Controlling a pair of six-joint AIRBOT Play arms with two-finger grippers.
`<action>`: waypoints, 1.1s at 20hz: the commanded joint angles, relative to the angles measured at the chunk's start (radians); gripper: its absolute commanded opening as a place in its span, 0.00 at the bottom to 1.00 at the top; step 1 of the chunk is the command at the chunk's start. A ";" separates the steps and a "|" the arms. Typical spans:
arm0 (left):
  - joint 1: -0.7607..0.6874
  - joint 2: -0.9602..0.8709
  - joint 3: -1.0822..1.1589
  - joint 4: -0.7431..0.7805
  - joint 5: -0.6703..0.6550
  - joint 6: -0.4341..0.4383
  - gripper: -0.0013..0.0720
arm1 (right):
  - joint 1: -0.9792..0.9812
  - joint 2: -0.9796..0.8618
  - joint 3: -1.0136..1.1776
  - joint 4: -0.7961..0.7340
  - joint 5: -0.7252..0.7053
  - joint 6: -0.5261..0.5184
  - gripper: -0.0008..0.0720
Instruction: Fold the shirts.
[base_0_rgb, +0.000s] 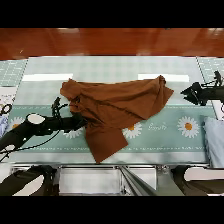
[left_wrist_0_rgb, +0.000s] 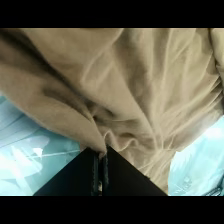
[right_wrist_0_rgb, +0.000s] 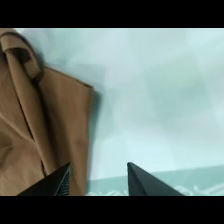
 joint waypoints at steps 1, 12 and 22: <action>-0.001 0.000 0.009 -0.001 0.001 0.001 0.05 | 0.026 -0.118 0.066 0.008 0.029 -0.005 0.56; -0.001 0.000 0.023 -0.001 0.001 -0.009 0.05 | 0.178 -0.284 0.240 0.084 0.024 -0.027 0.39; 0.071 0.097 0.209 0.000 -0.046 -0.008 0.05 | 0.179 -0.136 0.420 0.045 0.133 -0.031 0.04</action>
